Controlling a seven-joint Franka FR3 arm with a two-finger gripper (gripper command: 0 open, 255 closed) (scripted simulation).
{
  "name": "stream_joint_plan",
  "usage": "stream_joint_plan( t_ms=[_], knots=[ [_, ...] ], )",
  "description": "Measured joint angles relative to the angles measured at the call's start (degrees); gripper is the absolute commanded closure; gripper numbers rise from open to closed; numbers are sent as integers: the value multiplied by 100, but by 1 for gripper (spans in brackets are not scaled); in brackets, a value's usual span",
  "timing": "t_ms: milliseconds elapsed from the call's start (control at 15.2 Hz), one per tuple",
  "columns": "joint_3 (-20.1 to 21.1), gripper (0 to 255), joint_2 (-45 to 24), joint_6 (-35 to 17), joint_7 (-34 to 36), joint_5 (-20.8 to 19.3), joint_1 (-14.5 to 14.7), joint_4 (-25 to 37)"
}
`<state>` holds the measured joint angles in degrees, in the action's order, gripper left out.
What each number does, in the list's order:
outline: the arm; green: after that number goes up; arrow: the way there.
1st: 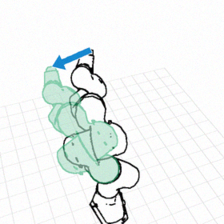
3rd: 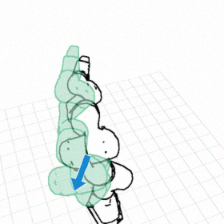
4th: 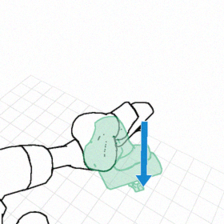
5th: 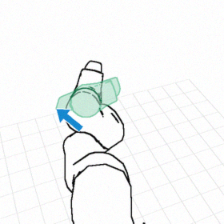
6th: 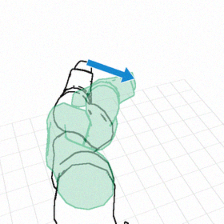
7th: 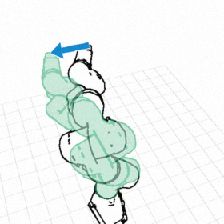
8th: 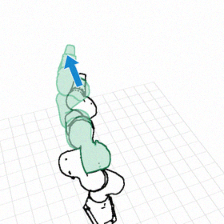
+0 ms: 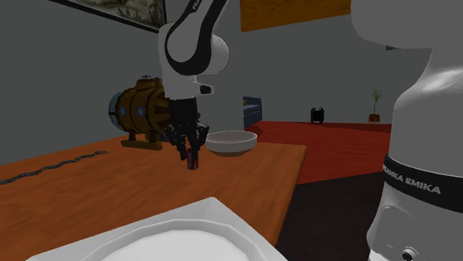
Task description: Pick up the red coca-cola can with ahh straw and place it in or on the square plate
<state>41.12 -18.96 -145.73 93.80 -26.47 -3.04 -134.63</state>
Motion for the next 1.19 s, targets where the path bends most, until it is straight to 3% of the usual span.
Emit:
stream_joint_plan(
  t_ms=[528, 1188],
  knots=[
    [26, 255, 30, 18, -24, 37, -19, -6],
    [618, 255, 825, 536, -753, 1057, -480, -20]
  ],
)
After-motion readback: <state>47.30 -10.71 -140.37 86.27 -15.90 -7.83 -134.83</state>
